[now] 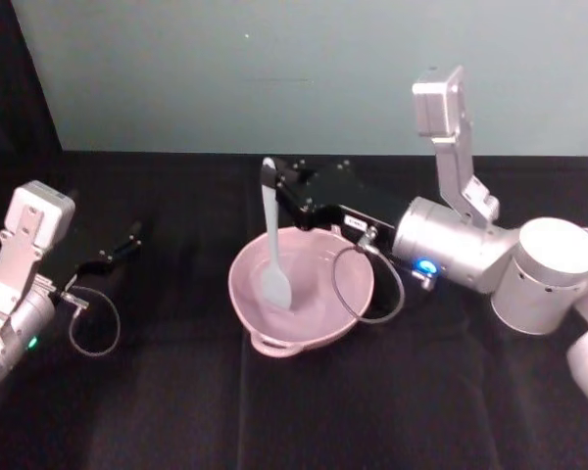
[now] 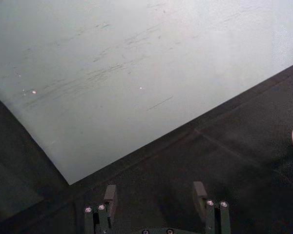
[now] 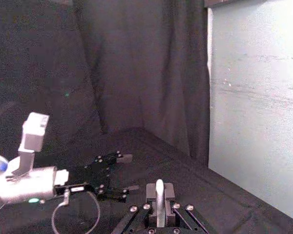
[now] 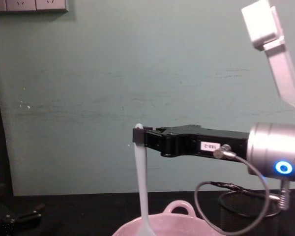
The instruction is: Use the one hand to pick up the spoon and stir the clear water in the bowl.
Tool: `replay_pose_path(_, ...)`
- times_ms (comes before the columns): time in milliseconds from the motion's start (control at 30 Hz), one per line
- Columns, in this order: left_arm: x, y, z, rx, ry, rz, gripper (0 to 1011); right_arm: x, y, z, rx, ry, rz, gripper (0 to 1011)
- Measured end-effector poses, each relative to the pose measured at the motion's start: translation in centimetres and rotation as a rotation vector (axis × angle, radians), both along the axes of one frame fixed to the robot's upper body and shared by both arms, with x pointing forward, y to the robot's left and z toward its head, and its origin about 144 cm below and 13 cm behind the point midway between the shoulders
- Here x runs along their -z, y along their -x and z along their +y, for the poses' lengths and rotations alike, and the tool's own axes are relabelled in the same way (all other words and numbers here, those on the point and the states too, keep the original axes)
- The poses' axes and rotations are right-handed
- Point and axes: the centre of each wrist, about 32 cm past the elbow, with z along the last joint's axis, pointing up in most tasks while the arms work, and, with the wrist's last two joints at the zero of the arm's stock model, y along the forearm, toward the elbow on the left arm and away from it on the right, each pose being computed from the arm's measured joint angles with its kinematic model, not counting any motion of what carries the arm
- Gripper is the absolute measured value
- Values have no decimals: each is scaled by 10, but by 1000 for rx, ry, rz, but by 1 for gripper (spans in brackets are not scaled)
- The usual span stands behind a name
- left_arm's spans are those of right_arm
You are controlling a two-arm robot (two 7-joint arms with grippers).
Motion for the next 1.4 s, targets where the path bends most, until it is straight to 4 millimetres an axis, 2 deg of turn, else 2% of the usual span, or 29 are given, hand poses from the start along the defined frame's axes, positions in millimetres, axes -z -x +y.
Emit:
replay_pose_path(267,0,0,0,0,0,0,1011,1,-21,4,19,-16,4,98)
replay_pose_path(467,0,0,0,0,0,0,1011,1,-33,-4,59,-18,9,97)
replay_pose_path(633,0,0,0,0,0,0,1011,1,-35,-14,95,-15,7,98)
replay_pose_path(867,0,0,0,0,0,0,1011,-2,-24,-36,144,6,7,98)
replay_pose_path(1067,0,0,0,0,0,0,1011,-4,-3,-46,151,32,22,98)
replay_pose_path(1400,0,0,0,0,0,0,1011,-4,21,-36,98,31,19,98)
